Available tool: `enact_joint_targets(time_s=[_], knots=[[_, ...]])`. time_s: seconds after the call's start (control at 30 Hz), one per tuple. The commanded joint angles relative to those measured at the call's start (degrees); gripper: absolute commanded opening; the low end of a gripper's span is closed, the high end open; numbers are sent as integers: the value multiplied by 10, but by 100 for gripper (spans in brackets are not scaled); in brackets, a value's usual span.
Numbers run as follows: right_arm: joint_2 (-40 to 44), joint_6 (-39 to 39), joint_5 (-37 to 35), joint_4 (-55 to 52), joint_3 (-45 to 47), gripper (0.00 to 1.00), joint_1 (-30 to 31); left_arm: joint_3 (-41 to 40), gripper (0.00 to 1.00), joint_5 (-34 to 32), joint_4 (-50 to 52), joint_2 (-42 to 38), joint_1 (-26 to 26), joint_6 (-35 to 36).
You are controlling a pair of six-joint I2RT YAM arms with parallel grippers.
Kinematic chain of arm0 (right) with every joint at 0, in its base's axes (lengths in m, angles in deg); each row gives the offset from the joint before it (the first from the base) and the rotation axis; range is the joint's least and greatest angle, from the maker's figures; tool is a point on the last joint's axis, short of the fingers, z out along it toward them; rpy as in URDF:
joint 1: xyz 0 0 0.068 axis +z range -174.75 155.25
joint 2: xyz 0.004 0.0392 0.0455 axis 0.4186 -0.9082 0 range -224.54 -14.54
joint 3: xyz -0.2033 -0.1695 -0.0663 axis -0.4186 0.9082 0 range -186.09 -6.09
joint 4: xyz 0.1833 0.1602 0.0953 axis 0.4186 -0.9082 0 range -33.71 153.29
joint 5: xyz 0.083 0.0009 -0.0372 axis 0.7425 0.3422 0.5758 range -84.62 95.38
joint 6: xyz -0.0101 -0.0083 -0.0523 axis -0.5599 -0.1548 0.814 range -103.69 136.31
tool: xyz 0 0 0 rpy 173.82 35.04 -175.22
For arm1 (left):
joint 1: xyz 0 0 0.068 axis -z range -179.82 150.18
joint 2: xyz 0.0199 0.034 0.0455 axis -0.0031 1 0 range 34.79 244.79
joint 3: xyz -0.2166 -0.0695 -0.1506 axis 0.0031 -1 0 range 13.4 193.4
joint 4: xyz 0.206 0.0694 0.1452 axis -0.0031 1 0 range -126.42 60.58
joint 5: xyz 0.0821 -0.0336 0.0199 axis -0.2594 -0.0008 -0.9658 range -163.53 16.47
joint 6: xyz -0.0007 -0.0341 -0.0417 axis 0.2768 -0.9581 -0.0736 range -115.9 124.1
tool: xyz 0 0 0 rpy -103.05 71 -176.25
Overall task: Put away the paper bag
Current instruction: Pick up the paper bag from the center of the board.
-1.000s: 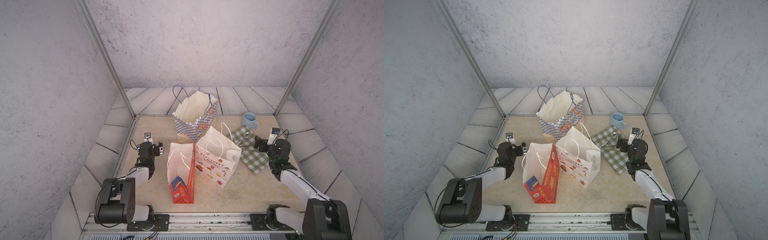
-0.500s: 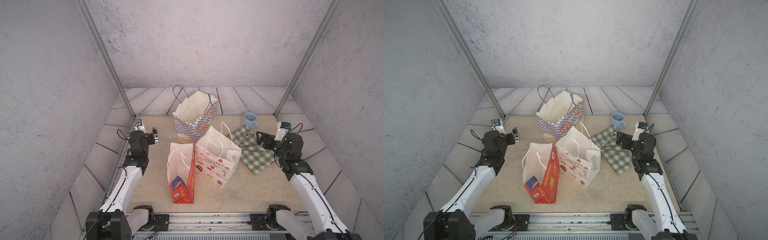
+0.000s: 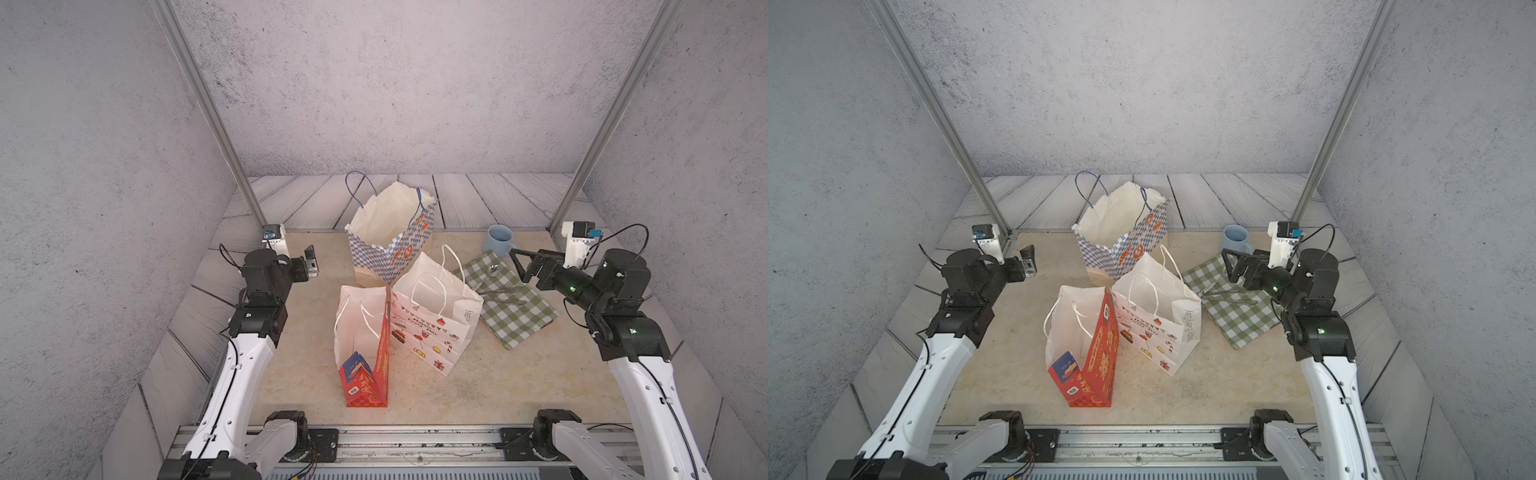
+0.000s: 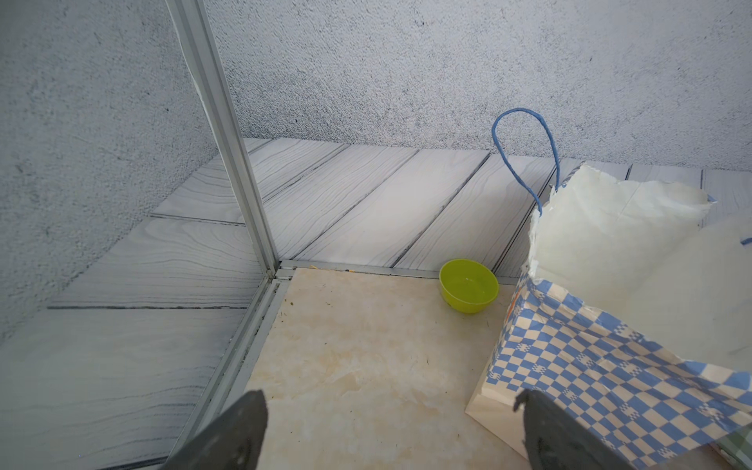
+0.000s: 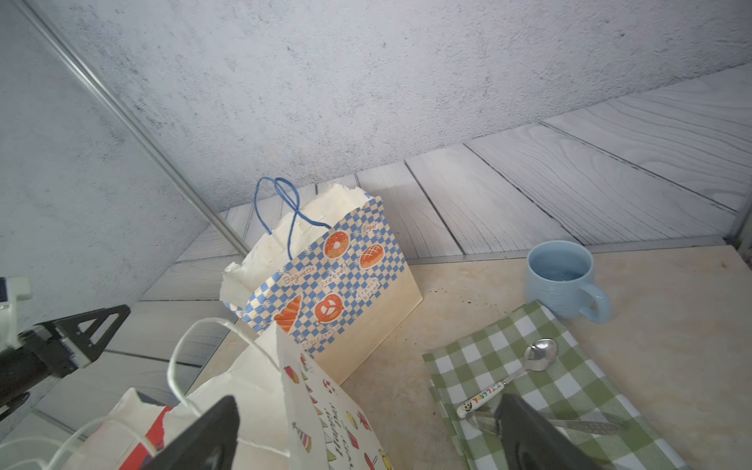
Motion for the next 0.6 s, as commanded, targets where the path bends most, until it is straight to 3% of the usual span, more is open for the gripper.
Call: enact_joint_targets(time_s=[0.0,0.2,0.57], knots=[[-15,12,32,-31,-29,99,15,39,99,14,73,-9,-2,-35],[-47,32,14,-59,-87,99,59,78,99,54,152,-24,1,-93],[-58,116,-59,-218,-179,98,198,90,99,47,194,-68,14,-101]])
